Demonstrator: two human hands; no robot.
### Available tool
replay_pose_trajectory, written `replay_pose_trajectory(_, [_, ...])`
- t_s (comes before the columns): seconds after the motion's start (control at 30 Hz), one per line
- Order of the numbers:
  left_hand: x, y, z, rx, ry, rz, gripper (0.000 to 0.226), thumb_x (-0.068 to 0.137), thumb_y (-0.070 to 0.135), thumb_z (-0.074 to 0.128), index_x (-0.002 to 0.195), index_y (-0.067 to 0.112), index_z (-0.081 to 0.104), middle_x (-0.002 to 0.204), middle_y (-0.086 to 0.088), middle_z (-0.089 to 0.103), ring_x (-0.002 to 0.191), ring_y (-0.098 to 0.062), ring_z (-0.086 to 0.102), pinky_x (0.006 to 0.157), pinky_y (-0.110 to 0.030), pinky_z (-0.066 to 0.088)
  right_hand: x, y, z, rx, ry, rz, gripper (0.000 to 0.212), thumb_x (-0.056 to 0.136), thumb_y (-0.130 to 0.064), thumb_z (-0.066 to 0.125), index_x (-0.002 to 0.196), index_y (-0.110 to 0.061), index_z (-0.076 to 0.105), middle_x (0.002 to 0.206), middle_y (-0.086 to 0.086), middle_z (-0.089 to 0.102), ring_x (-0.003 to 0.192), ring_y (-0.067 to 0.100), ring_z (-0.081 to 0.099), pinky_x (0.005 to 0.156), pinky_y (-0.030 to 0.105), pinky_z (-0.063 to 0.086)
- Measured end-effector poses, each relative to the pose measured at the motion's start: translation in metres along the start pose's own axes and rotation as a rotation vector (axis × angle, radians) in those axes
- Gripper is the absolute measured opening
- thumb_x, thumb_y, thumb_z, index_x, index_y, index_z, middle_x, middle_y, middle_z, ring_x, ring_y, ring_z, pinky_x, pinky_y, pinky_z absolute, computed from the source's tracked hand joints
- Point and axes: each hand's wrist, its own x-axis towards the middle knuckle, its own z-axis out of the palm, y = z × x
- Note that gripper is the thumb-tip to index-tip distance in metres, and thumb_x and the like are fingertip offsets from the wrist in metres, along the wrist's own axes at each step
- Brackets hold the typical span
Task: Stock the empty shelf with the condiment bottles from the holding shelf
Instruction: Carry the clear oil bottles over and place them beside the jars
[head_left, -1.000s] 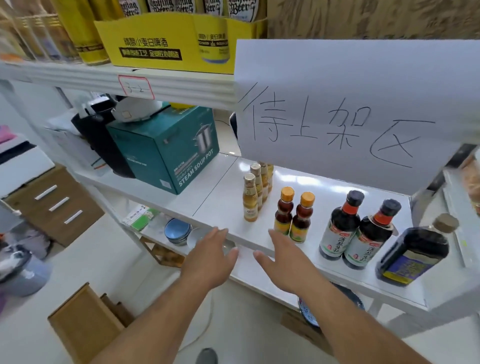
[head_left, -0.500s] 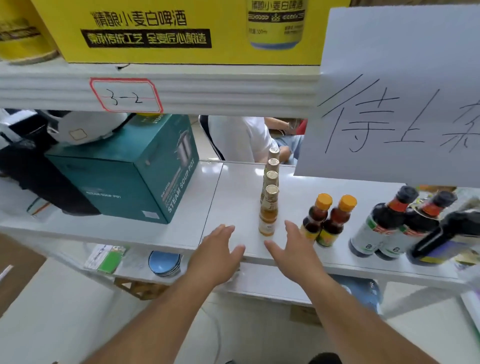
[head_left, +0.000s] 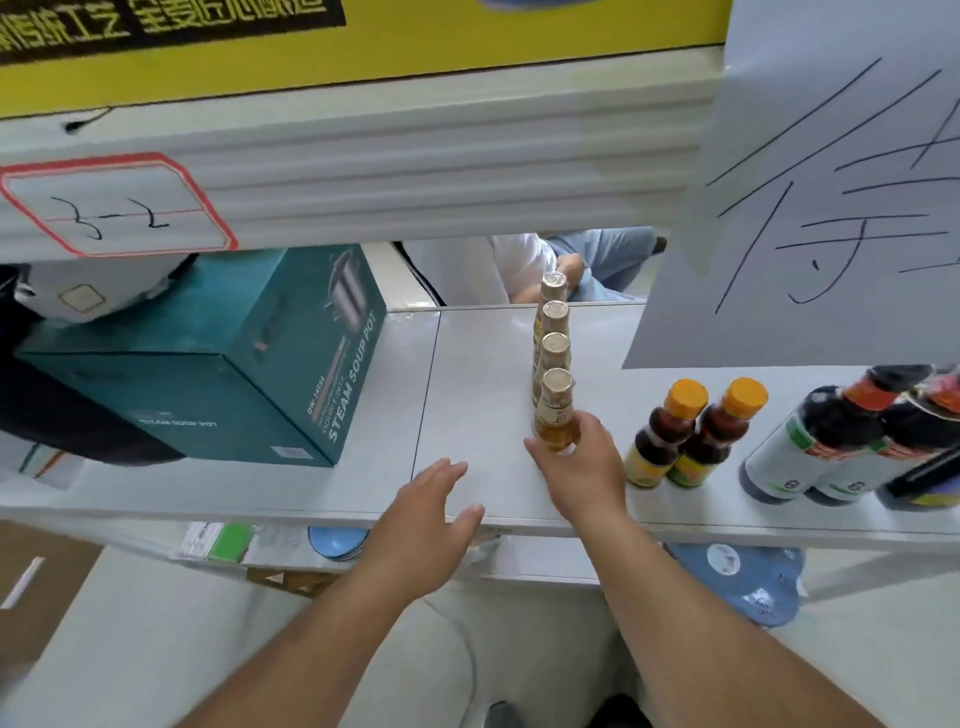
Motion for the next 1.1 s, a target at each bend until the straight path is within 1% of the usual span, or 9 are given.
replay_pose_trajectory(0.13, [0.006,-0.009,0.000,-0.020,-0.009,0.009,0.059,0.099,0.050,0.055,0.154,0.036,0.039,0.164,0.015,0.030,0.151,-0.005,0.026,0.123,-0.031,0.025,-0.001,0.003,0.003,-0.025,0.059,-0.033,0.038,0.084,-0.045,0.077,0.114,-0.030,0.061,0.110,-0.010,0.062,0.104,0.016,0.059,0.089,0.038,0.053])
replay_pose_trajectory(0.27, [0.035,0.008,-0.001,-0.136,0.051,0.012,0.060,0.097,0.046,0.062,0.152,0.031,0.043,0.155,0.011,0.044,0.141,-0.008,0.043,0.118,-0.034,0.038,-0.016,0.012,-0.004,-0.010,0.094,-0.068,0.032,0.083,-0.050,0.078,0.106,-0.037,0.060,0.102,-0.015,0.063,0.094,0.012,0.060,0.083,0.041,0.057])
replay_pose_trajectory(0.37, [0.072,0.032,0.010,-0.282,0.078,0.009,0.068,0.093,0.046,0.069,0.152,0.030,0.041,0.154,0.008,0.047,0.137,-0.010,0.048,0.114,-0.038,0.045,-0.030,0.021,-0.016,0.011,0.105,-0.054,0.032,0.080,-0.054,0.078,0.100,-0.041,0.057,0.099,-0.020,0.065,0.092,0.010,0.062,0.083,0.041,0.059])
replay_pose_trajectory(0.5, [0.110,0.061,0.032,-0.404,0.036,0.031,0.083,0.086,0.049,0.078,0.155,0.029,0.036,0.156,0.007,0.045,0.140,-0.013,0.046,0.115,-0.041,0.044,-0.041,0.029,-0.031,0.012,0.100,-0.035,0.035,0.079,-0.054,0.079,0.103,-0.038,0.061,0.099,-0.020,0.066,0.093,0.008,0.063,0.084,0.038,0.060])
replay_pose_trajectory(0.6, [0.120,0.077,0.044,-0.461,0.063,0.032,0.073,0.084,0.043,0.081,0.147,0.033,0.045,0.147,0.010,0.053,0.132,-0.013,0.052,0.108,-0.035,0.045,-0.042,0.030,-0.037,0.000,0.103,-0.046,0.032,0.078,-0.056,0.079,0.100,-0.042,0.060,0.100,-0.020,0.066,0.094,0.006,0.063,0.084,0.036,0.060])
replay_pose_trajectory(0.7, [0.126,0.085,0.050,-0.411,0.119,0.004,0.063,0.083,0.045,0.081,0.137,0.035,0.051,0.136,0.012,0.057,0.121,-0.013,0.058,0.102,-0.038,0.052,-0.041,0.027,-0.042,-0.009,0.095,-0.046,0.029,0.079,-0.056,0.079,0.095,-0.048,0.056,0.102,-0.023,0.065,0.096,0.004,0.062,0.084,0.034,0.060])
replay_pose_trajectory(0.8, [0.133,0.086,0.053,-0.333,0.135,-0.033,0.058,0.082,0.048,0.080,0.132,0.033,0.054,0.129,0.011,0.058,0.114,-0.015,0.060,0.097,-0.043,0.056,-0.041,0.024,-0.046,0.015,0.097,-0.059,0.028,0.079,-0.054,0.079,0.095,-0.045,0.058,0.102,-0.023,0.065,0.096,0.004,0.062,0.086,0.031,0.059])
replay_pose_trajectory(0.9, [0.138,0.088,0.055,-0.290,0.136,-0.049,0.054,0.081,0.054,0.078,0.126,0.032,0.057,0.123,0.011,0.058,0.108,-0.015,0.062,0.092,-0.044,0.058,-0.041,0.021,-0.048,0.031,0.092,-0.070,0.029,0.080,-0.054,0.079,0.097,-0.045,0.058,0.103,-0.021,0.066,0.098,0.005,0.062,0.087,0.028,0.058])
replay_pose_trajectory(1.1, [0.135,0.089,0.059,-0.279,0.177,-0.026,0.048,0.085,0.057,0.072,0.125,0.032,0.059,0.121,0.012,0.060,0.105,-0.014,0.063,0.087,-0.043,0.059,-0.042,0.018,-0.050,0.025,0.066,-0.081,0.033,0.082,-0.054,0.078,0.105,-0.045,0.057,0.107,-0.022,0.064,0.100,0.003,0.061,0.087,0.023,0.057])
